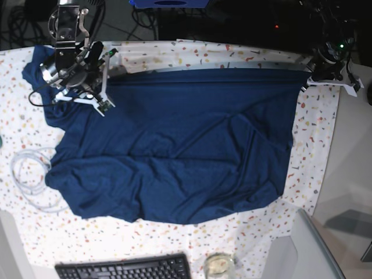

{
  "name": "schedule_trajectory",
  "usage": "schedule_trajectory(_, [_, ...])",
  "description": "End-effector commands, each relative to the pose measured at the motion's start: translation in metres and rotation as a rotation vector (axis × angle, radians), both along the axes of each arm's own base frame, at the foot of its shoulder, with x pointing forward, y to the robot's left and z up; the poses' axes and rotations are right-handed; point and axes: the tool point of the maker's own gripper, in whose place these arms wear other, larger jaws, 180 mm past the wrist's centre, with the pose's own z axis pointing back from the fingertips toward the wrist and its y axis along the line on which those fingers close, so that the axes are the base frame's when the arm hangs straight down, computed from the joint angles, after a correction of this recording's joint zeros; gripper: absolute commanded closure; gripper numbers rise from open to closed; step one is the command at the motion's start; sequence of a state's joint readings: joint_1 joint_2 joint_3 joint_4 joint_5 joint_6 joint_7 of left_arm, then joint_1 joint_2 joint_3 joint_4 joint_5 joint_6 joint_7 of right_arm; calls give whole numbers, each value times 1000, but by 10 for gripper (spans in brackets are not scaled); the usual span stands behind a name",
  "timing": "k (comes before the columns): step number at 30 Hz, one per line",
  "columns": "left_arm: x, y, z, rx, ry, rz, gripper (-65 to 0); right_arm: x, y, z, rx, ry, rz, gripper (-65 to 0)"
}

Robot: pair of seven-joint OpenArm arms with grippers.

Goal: Layout the t-shirt on the table in an organized manner, then fold the t-shirt properly
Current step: 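Lift the shirt edge with both grippers, shake it, and lay it flat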

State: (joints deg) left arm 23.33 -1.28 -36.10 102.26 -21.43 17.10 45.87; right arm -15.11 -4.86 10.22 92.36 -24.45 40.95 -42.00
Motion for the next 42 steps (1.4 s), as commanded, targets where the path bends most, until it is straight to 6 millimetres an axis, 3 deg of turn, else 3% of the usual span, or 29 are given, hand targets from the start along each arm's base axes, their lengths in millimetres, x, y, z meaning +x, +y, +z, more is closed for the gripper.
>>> schedule_trajectory(1, [1,14,12,59,-20,12,0,2,-3,4,-23,-13,-5,0])
schedule_trajectory(8, [10,11,16,61,-42,-1,0,8,-1,10,-31,-37,13,0])
schedule_trajectory(10, [29,10,27,66,-90,-10,0,25,-3,21,-38,-81,12,0])
schedule_trajectory(12, [51,3,39,75,-132,-57,0,45,-6,32,-47,-130,13,0])
schedule_trajectory(14, [88,-14,52,81,-187,-150,0,73,-17,46,-75,-185,22,0])
schedule_trajectory(20, [195,-54,96,71,-357,-302,0,177,-53,86,-141,-289,12,0])
schedule_trajectory(24, [271,-59,146,106,-461,-335,0,262,-81,146,-169,-382,-19,0])
schedule_trajectory(26, [306,-63,183,131,-528,-347,0,299,-94,194,-183,-459,-37,0])
schedule_trajectory(29, [343,-66,250,139,-665,-342,0,333,-105,268,-208,-594,-63,0])
schedule_trajectory(30, [351,-70,273,138,-717,-341,0,337,-110,291,-225,-636,-77,0])
schedule_trajectory(32, [359,-76,300,100,-793,-332,0,334,-123,328,-282,-682,-122,0])
schedule_trajectory(34, [355,-72,309,47,-837,-309,0,320,-132,348,-338,-700,-172,0])
schedule_trajectory(37, [335,-73,286,-32,-831,-295,0,290,-132,322,-380,-667,-179,0])
schedule_trajectory(42, [271,-58,234,-7,-757,-274,0,223,-106,224,-365,-510,-119,0])
